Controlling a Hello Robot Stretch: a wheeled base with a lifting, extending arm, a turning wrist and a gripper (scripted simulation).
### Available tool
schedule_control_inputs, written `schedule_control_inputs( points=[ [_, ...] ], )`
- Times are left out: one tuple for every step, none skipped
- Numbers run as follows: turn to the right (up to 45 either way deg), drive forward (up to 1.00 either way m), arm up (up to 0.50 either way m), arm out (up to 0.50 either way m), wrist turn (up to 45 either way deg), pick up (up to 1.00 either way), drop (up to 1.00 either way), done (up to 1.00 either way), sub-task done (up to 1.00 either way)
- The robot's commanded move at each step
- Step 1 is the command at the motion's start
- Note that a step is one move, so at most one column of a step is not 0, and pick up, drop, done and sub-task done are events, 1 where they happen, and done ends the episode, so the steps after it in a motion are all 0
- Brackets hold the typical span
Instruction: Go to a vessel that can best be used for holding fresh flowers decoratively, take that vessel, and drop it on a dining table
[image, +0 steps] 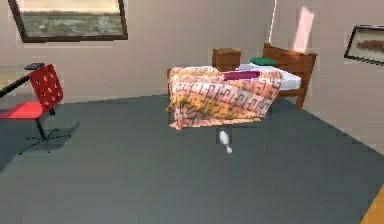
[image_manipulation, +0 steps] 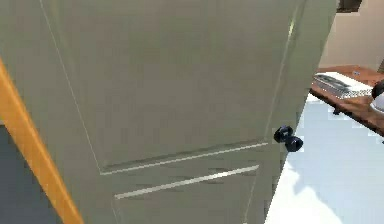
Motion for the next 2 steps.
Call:
schedule_control_inputs(
  points=[
    [-9.0, 0.00, 0.00, 0.00, 0.0, 0.00, 0.00, 0.00, 0.00],
    [0.0, 0.45, 0.00, 0.00, 0.0, 0.00, 0.00, 0.00, 0.00]
  ],
)
